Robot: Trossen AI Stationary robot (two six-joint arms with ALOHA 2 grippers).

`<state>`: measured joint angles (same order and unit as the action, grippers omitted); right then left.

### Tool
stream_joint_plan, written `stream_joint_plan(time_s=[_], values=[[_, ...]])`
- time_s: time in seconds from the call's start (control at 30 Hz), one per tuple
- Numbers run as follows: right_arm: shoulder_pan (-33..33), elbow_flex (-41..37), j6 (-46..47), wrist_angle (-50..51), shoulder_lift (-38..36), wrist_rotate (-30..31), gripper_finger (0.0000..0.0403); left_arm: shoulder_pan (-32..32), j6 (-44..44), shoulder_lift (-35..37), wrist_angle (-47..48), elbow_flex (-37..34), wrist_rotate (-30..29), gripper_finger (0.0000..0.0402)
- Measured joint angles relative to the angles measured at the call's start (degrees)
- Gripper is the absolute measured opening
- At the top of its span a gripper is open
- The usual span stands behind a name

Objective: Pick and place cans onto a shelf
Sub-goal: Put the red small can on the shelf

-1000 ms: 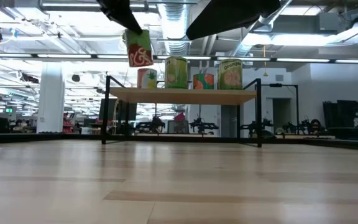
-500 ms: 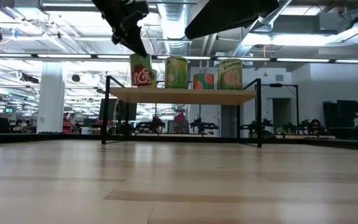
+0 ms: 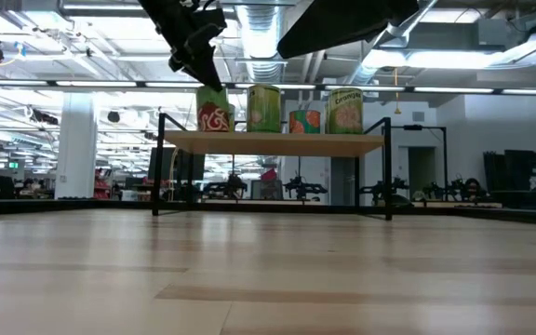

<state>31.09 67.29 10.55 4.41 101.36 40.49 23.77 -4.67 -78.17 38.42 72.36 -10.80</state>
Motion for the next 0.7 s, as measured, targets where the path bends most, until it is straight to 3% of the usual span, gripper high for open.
stream_joint_plan(time_s=[0.7], values=[[0.0, 0.0, 0.8, 0.2, 0.0, -0.2, 0.0011, 0.0, 0.3, -2.1, -2.2, 0.1, -0.1, 0.0062]])
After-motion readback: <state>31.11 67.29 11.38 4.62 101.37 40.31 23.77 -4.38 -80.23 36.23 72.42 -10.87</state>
